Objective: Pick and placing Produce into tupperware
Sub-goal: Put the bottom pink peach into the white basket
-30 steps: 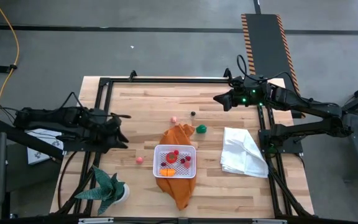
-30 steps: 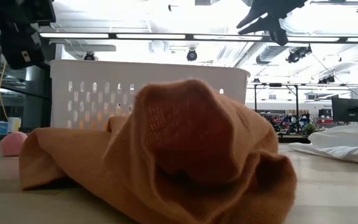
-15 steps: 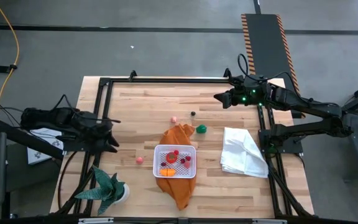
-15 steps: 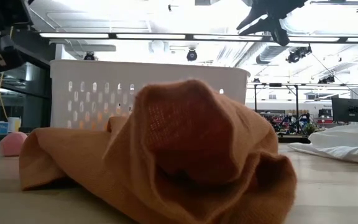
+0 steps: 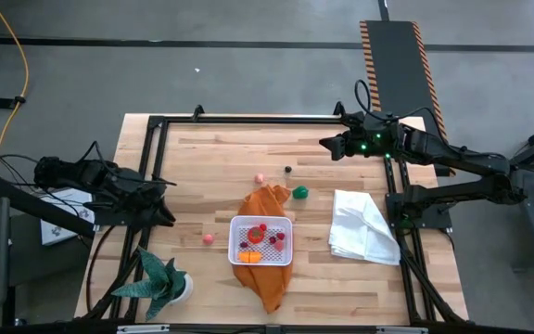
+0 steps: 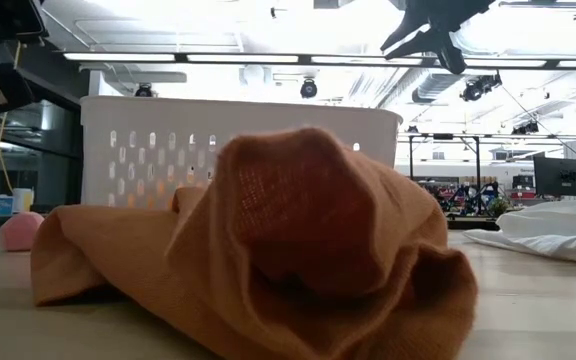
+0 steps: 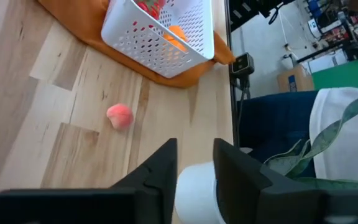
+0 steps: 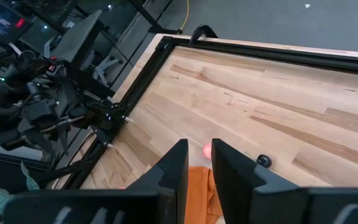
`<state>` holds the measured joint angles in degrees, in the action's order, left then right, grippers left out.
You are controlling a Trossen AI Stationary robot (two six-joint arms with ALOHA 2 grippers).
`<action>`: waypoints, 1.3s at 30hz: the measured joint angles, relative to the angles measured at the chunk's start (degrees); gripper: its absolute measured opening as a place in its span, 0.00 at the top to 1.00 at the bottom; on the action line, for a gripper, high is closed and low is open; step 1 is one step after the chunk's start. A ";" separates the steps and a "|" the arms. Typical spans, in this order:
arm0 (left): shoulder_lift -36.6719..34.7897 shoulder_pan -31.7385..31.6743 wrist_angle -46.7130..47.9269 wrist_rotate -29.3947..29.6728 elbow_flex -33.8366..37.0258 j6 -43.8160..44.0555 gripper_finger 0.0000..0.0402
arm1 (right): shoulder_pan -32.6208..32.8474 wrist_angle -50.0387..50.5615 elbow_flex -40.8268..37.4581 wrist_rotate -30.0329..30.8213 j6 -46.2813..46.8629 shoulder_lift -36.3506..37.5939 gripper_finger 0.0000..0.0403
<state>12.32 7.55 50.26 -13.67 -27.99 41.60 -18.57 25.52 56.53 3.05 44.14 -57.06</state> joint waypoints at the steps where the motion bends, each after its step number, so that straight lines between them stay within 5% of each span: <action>1: 0.00 0.00 -0.01 0.00 0.00 0.47 0.79 | 0.00 0.02 0.00 0.00 0.00 0.00 0.84; 12: 0.04 0.00 -8.92 -0.89 -0.19 4.73 0.99 | -0.02 0.02 0.00 0.00 -0.20 0.00 0.84; 22: 0.07 0.02 -12.93 -5.31 -1.17 8.88 1.00 | 0.89 -0.06 0.00 0.35 -0.20 0.00 0.84; 39: 4.09 -0.02 -6.65 5.81 -23.95 0.94 1.00 | 4.40 -0.04 0.00 5.73 -1.09 0.00 0.84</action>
<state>16.41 7.53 43.61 -7.86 -51.94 42.53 -14.17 25.47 56.53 8.78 43.05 -57.06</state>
